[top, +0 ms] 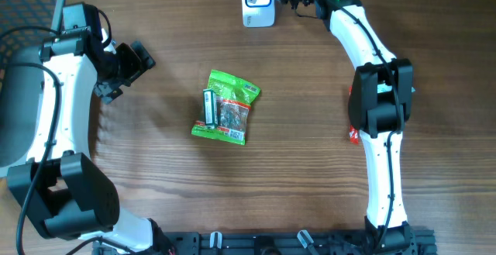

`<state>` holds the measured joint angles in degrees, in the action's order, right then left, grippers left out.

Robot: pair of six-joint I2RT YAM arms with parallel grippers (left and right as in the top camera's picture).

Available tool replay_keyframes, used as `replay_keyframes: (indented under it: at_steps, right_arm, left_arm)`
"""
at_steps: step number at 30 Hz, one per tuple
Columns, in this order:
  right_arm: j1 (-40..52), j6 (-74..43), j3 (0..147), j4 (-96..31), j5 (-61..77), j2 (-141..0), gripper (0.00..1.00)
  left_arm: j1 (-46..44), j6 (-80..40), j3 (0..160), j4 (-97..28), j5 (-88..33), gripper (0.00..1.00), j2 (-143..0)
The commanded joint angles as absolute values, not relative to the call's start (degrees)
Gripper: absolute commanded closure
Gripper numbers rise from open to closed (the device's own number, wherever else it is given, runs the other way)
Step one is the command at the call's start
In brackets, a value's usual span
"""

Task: Scan the item barcode
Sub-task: 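Hold the tissue pack up to the white scanner window, then lower the tissue pack to the right side and release it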

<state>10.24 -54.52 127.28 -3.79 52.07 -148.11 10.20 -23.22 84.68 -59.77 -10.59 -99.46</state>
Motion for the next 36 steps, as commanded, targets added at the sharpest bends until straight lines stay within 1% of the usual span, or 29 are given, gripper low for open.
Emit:
replay_keyframes:
  at_steps: [1, 9, 14, 19, 23, 25, 27, 29, 33, 36]
  right_arm:
    - [10.4, -52.5, 127.4, -3.6, 50.0, -149.4, 0.96]
    - [10.4, -52.8, 127.4, -1.9, 50.9, -150.7, 0.96]
    - [10.4, -52.4, 127.4, -4.0, 51.1, -150.7, 0.96]
    - [10.4, -51.1, 127.4, -6.7, 46.3, -150.8, 0.96]
    - [10.3, -51.4, 127.4, -4.5, 50.1, -150.6, 0.96]
    - [10.2, -51.2, 127.4, -5.8, 50.7, -149.2, 0.96]
    - [10.1, -50.0, 127.4, -9.2, 49.0, -146.4, 0.96]
    - [10.1, -46.2, 127.4, -14.9, 46.3, -142.1, 0.96]
    - [10.0, -33.2, 127.4, -32.9, 45.7, -130.8, 0.96]
    - [9.4, -17.3, 127.4, -51.4, 45.5, -122.2, 0.96]
  left_arm:
    - [10.3, -22.7, 84.4, -59.8, -11.1, 0.00, -99.9]
    - [10.3, -22.7, 84.4, -59.8, -11.1, 0.00, -99.9]
    - [10.3, -22.7, 84.4, -59.8, -11.1, 0.00, -99.9]
    - [10.3, -22.7, 84.4, -59.8, -11.1, 0.00, -99.9]
    - [10.3, -22.7, 84.4, -59.8, -11.1, 0.00, -99.9]
    - [10.3, -22.7, 84.4, -59.8, -11.1, 0.00, -99.9]
    - [10.3, -22.7, 84.4, -59.8, -11.1, 0.00, -99.9]
    - [10.3, -22.7, 84.4, -59.8, -11.1, 0.00, -99.9]
    - [10.3, -22.7, 84.4, -59.8, -11.1, 0.00, -99.9]
    - [10.3, -22.7, 84.4, -59.8, -11.1, 0.00, -99.9]
